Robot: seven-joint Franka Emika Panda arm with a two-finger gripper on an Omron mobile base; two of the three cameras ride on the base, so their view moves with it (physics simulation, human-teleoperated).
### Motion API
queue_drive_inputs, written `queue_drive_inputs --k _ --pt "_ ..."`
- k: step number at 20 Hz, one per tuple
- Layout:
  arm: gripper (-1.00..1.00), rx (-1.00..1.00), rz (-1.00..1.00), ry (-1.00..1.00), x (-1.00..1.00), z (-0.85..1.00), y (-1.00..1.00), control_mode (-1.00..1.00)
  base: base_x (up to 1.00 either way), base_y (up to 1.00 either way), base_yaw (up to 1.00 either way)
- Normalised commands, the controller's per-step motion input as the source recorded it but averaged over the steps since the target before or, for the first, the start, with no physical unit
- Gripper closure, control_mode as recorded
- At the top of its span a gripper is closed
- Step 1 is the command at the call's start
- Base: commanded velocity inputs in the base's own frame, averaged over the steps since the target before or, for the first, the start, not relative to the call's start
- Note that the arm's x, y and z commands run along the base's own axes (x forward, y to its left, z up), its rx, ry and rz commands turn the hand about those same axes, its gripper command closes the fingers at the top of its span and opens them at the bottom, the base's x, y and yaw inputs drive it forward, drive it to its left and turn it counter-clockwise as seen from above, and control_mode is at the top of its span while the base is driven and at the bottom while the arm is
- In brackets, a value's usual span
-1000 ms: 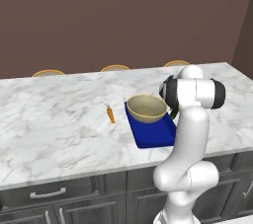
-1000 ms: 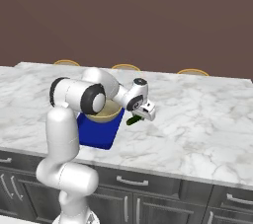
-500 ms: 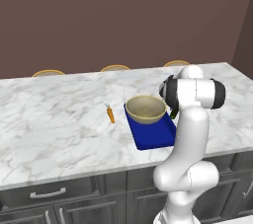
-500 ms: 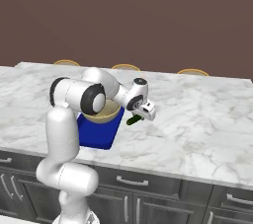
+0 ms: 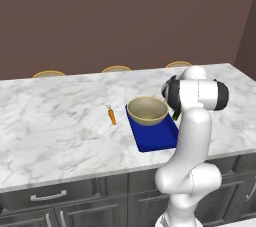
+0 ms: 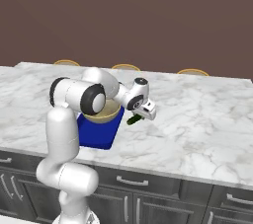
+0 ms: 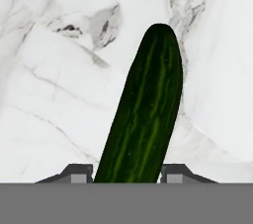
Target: Place the two vegetables and bowl onto the tray for setting up a vegetable dip station.
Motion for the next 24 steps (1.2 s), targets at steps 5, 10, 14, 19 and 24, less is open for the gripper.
queue_drive_inputs --k 5,10,14,19,24 --pt "1.00 0.05 -0.03 -0.08 -0.02 0.38 -0.15 -1.00 0.00 0.00 0.00" --pt "1.00 0.02 -0.08 -0.05 -0.33 0.51 -0.02 -1.00 0.00 0.00 0.00" --pt "1.00 0.00 -0.13 -0.04 -0.58 0.37 0.03 -1.00 0.00 0.00 0.00" --pt "1.00 0.00 -0.16 -0.04 -0.60 0.29 0.06 -1.00 0.00 0.00 0.00" --pt "1.00 0.00 -0.17 0.00 -0.65 0.30 0.15 -1.00 0.00 0.00 0.00"
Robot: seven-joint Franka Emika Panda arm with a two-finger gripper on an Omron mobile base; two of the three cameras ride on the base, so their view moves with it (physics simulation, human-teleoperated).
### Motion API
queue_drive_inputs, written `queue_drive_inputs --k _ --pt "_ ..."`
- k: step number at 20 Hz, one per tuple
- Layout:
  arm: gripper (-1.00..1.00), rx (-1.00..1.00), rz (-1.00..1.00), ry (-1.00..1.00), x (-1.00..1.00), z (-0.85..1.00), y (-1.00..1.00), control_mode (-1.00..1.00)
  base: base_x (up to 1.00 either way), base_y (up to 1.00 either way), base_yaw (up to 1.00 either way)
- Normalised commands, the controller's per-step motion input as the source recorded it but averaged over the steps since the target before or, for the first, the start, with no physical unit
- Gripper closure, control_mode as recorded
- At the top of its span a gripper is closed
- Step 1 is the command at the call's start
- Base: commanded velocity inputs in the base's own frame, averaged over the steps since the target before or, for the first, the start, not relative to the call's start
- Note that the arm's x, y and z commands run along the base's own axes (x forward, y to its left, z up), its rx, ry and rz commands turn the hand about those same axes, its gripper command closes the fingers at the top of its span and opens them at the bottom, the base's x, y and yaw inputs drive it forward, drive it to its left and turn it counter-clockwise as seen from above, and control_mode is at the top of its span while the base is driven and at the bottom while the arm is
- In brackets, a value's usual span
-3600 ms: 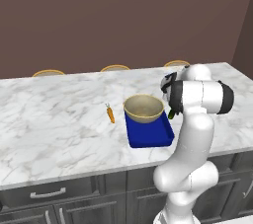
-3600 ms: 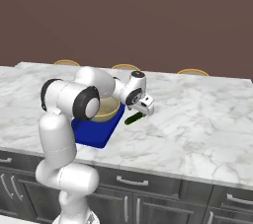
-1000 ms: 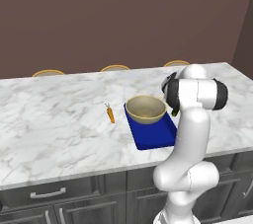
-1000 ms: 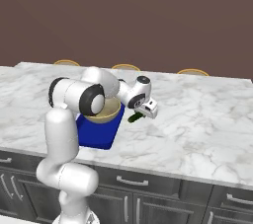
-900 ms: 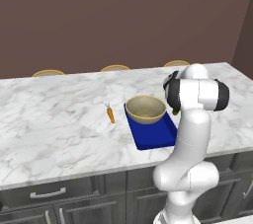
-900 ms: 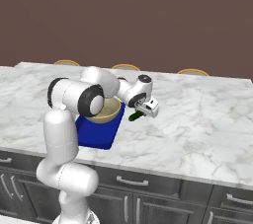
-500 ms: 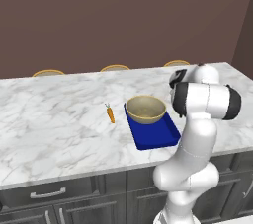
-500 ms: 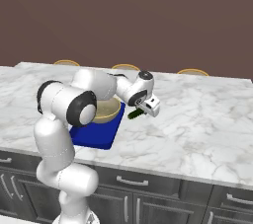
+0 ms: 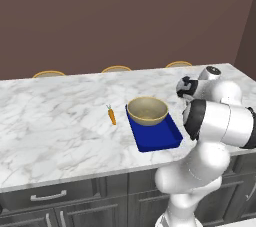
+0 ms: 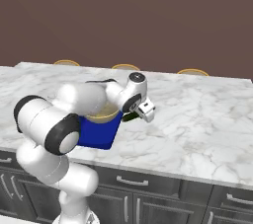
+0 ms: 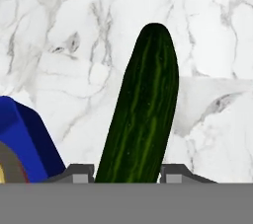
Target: Place the two vegetables and bowl onto the tray for setting up a vegetable dip station.
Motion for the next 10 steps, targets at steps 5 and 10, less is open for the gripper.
queue_drive_inputs --k 5,10 --pt "1.00 0.00 -0.17 0.00 -0.58 0.25 0.20 -1.00 0.00 0.00 0.00" --pt "1.00 0.00 -0.16 0.00 -0.31 0.17 0.23 -1.00 0.00 0.00 0.00"
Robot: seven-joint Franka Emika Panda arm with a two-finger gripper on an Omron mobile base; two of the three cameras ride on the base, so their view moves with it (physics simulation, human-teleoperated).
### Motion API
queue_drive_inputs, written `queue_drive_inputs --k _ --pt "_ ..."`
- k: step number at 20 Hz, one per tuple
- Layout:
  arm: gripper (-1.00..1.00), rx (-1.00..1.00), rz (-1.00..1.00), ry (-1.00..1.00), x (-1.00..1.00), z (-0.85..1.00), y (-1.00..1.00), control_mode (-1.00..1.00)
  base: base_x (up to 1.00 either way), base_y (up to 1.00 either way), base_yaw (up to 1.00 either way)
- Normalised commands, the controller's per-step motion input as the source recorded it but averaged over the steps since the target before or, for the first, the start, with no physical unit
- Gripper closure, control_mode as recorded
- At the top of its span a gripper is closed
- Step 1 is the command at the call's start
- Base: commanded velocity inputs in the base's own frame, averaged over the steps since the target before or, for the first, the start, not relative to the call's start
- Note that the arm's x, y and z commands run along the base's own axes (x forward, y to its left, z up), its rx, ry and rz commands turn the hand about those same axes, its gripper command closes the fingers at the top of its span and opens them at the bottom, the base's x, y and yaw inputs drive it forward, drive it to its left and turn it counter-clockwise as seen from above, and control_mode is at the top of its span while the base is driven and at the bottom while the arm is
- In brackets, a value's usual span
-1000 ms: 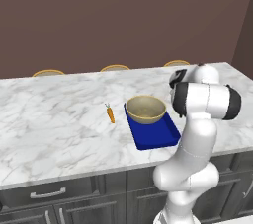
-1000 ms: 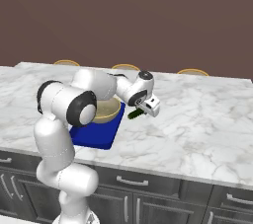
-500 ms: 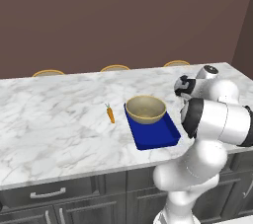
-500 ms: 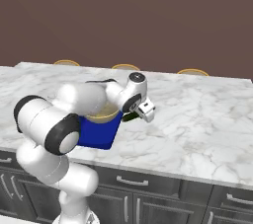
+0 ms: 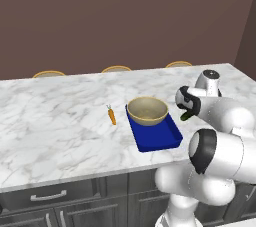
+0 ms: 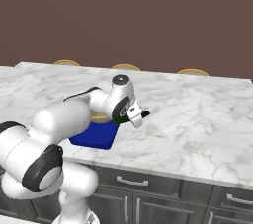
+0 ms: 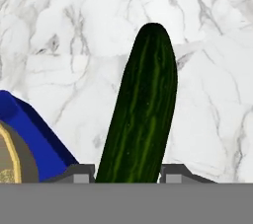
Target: Place the two vegetables and bowl onto the tray for setting up a vegetable dip station.
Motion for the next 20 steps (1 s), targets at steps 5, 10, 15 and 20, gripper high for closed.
queue_drive_inputs --k 5,10,15,20 --pt "1.00 0.00 -0.10 -0.02 -0.09 0.20 0.26 -1.00 0.00 0.00 0.00" --pt "1.00 0.00 -0.03 -0.01 0.00 0.14 0.25 -1.00 0.00 0.00 0.00" --pt "1.00 0.00 -0.01 0.00 -0.04 0.01 0.36 -1.00 0.00 0.00 0.00" --pt "1.00 0.01 0.00 0.00 0.00 0.00 0.38 -1.00 0.00 0.00 0.00"
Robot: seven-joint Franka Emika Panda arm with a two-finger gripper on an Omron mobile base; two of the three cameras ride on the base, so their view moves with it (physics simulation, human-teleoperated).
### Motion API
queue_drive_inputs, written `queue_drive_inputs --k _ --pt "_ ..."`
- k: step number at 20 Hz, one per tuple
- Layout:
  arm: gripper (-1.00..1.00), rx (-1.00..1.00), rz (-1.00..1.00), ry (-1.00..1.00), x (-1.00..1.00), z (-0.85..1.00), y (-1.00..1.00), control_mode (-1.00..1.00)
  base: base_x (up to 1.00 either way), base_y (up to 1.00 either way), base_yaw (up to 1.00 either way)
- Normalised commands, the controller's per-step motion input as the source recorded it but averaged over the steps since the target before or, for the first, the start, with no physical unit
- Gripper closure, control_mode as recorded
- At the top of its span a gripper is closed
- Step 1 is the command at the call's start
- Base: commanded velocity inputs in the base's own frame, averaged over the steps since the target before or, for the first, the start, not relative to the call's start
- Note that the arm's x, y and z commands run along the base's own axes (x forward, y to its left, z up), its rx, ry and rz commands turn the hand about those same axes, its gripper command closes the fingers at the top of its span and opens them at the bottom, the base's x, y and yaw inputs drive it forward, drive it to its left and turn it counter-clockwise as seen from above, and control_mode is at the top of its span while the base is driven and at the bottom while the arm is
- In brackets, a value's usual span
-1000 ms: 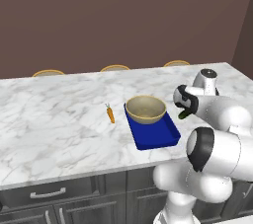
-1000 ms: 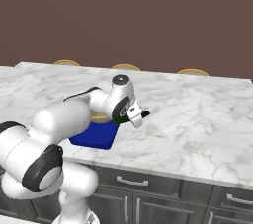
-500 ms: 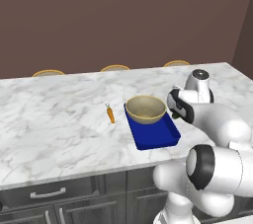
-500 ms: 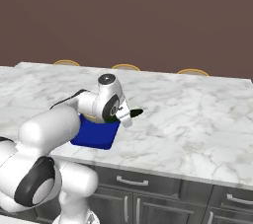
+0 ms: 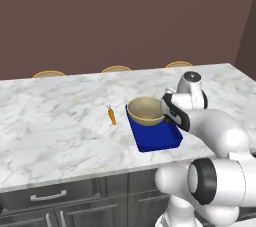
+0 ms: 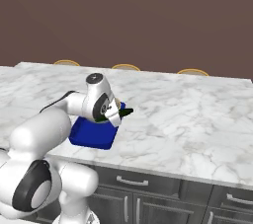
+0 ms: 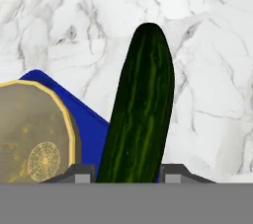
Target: Place the two vegetables and bowl onto the tray for setting up a vegetable dip station.
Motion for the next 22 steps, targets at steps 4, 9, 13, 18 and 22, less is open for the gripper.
queue_drive_inputs --k 4,9,13,18,22 --pt "1.00 0.05 0.00 0.00 -0.01 0.00 0.35 -1.00 0.00 0.00 0.00" --pt "1.00 0.09 0.02 0.00 -0.03 -0.01 0.27 -1.00 0.00 0.00 0.00" --pt "1.00 0.10 0.03 0.00 -0.02 -0.11 0.20 -1.00 0.00 0.00 0.00" --pt "1.00 0.08 0.02 0.00 0.00 -0.36 0.09 -1.00 0.00 0.00 0.00" --pt "1.00 0.05 0.00 0.00 0.00 -0.34 0.13 -1.00 0.00 0.00 0.00"
